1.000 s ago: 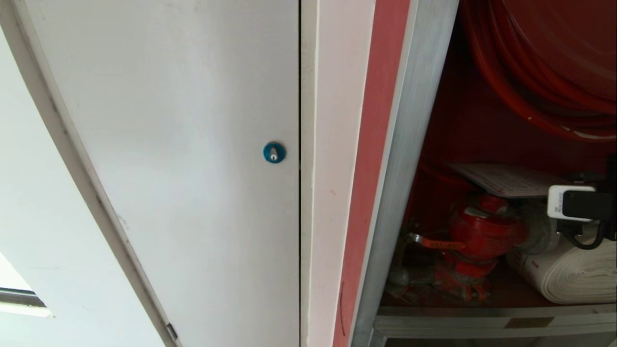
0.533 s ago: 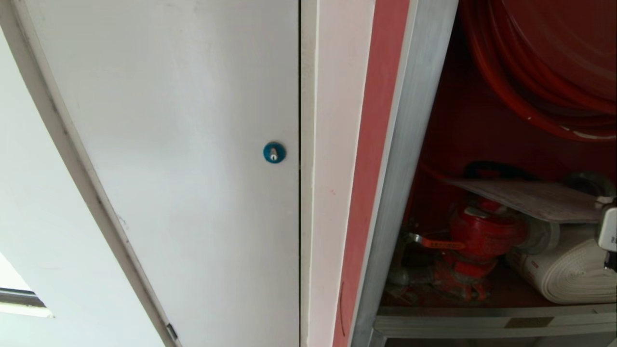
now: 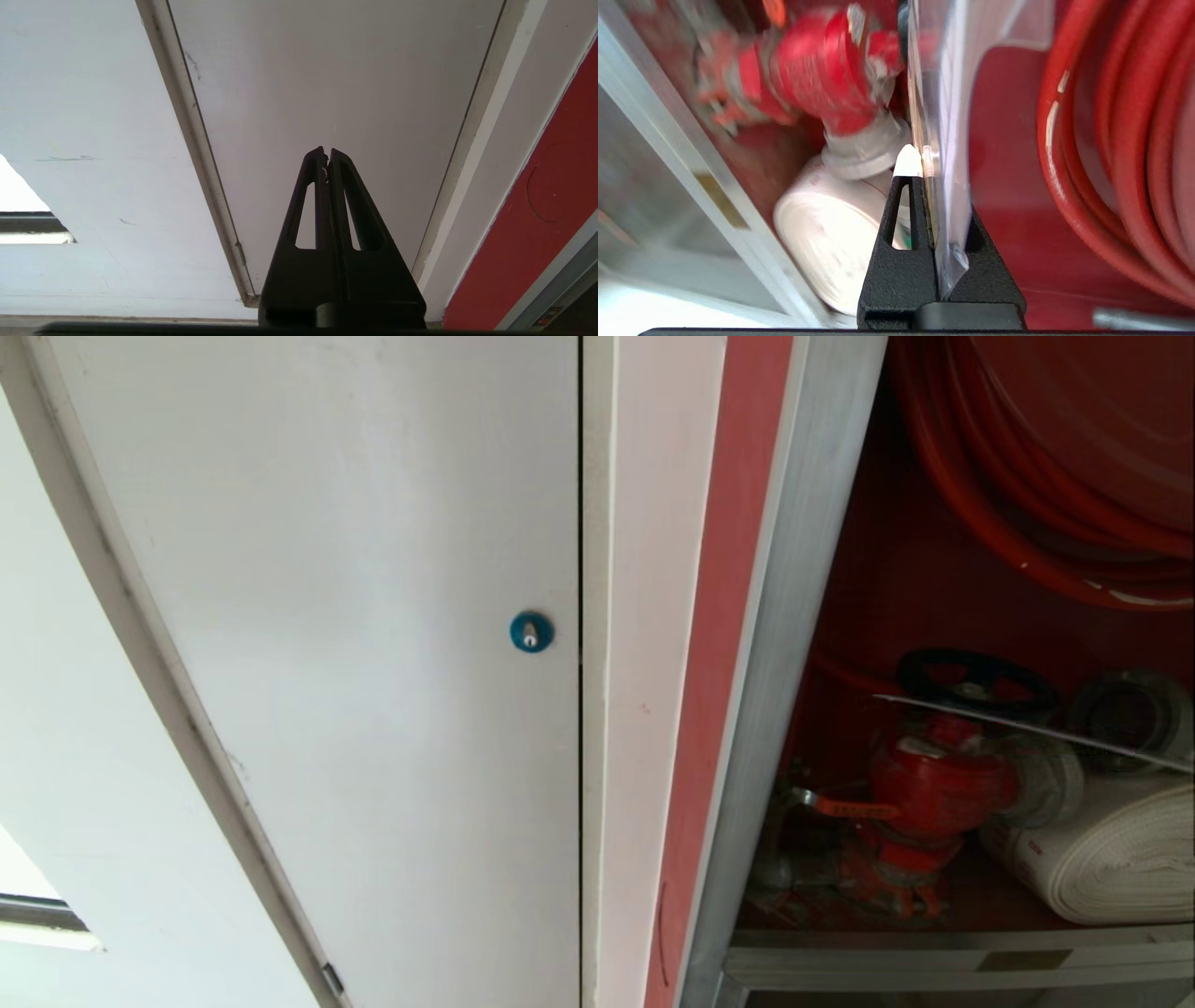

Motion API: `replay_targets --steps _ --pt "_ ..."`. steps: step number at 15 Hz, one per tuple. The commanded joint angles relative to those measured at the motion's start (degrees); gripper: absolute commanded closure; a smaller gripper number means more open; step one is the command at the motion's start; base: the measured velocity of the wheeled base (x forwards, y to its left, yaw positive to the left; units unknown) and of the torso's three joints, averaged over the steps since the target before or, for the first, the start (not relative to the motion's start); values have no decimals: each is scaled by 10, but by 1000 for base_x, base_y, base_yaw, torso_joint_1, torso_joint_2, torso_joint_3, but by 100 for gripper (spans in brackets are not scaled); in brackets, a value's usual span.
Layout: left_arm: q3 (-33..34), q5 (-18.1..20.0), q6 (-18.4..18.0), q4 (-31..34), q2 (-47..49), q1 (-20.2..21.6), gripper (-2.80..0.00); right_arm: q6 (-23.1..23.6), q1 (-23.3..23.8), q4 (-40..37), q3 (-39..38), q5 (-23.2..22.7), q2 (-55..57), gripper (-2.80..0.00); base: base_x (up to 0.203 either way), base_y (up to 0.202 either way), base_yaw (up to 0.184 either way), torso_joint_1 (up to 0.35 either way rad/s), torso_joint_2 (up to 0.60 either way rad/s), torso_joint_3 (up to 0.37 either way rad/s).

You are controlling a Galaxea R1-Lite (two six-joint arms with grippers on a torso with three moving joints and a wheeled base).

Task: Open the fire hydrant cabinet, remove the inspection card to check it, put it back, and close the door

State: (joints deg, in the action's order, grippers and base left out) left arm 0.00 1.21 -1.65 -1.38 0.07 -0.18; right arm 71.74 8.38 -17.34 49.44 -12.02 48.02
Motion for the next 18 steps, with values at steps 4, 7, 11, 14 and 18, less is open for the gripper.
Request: replay_targets --steps 4,7,11,14,18 --pt "7 0 0 0 0 0 0 -133 -2 -64 61 -65 -11 0 0 0 0 0 0 0" --pt "7 0 0 0 0 0 0 -242 -3 -70 64 -113 -14 0 0 0 0 0 0 0" --pt "7 0 0 0 0 0 0 -308 -8 -155 64 -253 -31 0 0 0 0 0 0 0" --pt "7 0 0 0 0 0 0 -421 -35 -171 64 -345 -29 0 0 0 0 0 0 0" --pt "7 0 0 0 0 0 0 -511 -130 -171 51 -376 -4 0 0 0 0 0 0 0"
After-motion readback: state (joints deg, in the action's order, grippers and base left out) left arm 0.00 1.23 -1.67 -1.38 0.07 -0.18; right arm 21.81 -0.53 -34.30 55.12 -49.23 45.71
